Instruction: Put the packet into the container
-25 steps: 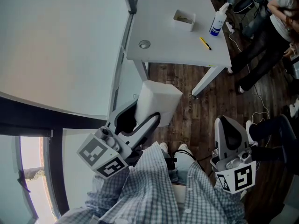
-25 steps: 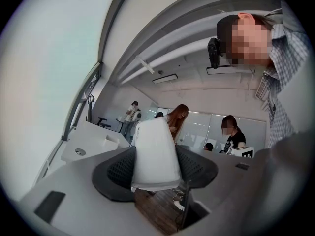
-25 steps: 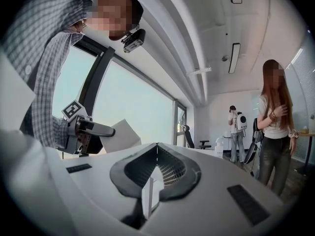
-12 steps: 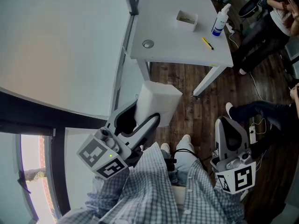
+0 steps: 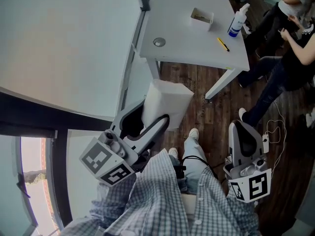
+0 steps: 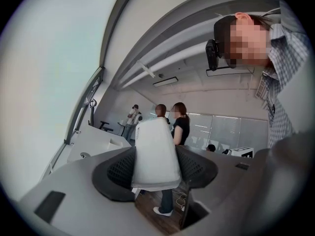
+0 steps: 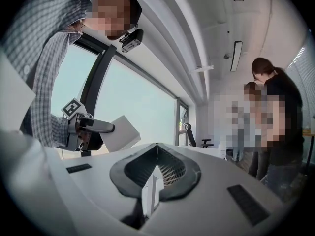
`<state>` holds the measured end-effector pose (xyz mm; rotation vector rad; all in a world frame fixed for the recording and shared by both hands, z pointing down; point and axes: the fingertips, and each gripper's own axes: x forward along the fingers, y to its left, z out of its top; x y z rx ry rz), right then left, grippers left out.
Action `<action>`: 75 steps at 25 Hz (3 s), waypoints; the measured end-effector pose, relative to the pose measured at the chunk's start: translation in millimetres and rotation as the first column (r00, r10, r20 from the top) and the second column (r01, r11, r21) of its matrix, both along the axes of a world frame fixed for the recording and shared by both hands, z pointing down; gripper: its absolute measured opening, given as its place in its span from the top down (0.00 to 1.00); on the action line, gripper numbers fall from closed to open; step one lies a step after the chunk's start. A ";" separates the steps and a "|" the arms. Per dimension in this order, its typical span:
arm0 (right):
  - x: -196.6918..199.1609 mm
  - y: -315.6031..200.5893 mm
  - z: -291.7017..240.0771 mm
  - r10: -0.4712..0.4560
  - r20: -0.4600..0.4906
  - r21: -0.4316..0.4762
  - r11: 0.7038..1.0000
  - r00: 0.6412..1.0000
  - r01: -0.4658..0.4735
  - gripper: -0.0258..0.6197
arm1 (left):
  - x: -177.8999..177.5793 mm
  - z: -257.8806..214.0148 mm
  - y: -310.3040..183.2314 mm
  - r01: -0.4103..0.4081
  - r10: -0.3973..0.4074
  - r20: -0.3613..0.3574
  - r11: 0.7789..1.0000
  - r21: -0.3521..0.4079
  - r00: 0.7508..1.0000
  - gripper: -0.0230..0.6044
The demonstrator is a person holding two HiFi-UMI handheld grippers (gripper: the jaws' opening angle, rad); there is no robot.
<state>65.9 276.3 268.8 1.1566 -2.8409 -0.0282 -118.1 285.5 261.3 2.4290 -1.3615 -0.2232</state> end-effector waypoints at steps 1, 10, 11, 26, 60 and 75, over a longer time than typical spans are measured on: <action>-0.6 -2.3 0.0 -0.005 0.003 -0.001 1.000 1.000 0.005 0.94 | -0.3 -0.7 -1.2 0.003 -0.003 0.005 1.000 0.001 1.000 0.55; -2.9 -23.7 2.5 -0.051 0.014 -0.001 0.999 0.999 0.051 0.94 | -2.8 -1.8 -9.4 0.051 -0.051 0.022 0.999 0.002 0.998 0.55; -2.8 -31.1 3.4 -0.055 0.015 -0.004 0.998 0.998 0.055 0.94 | -2.2 -1.8 -15.8 0.053 -0.053 0.021 0.999 0.001 0.998 0.55; 19.5 -132.5 5.7 -0.131 0.022 -0.034 0.991 0.991 0.132 0.94 | 29.7 -4.4 -104.1 0.105 -0.104 0.028 0.994 -0.020 0.994 0.55; 86.1 -198.2 3.2 -0.155 0.052 -0.010 0.988 0.987 0.155 0.94 | 90.3 -17.6 -164.3 0.159 -0.159 0.050 0.987 0.018 0.986 0.55; 81.8 -227.1 5.7 -0.115 0.054 -0.010 0.993 0.992 0.116 0.94 | 86.7 -13.3 -204.0 0.113 -0.113 0.057 0.994 0.015 0.992 0.55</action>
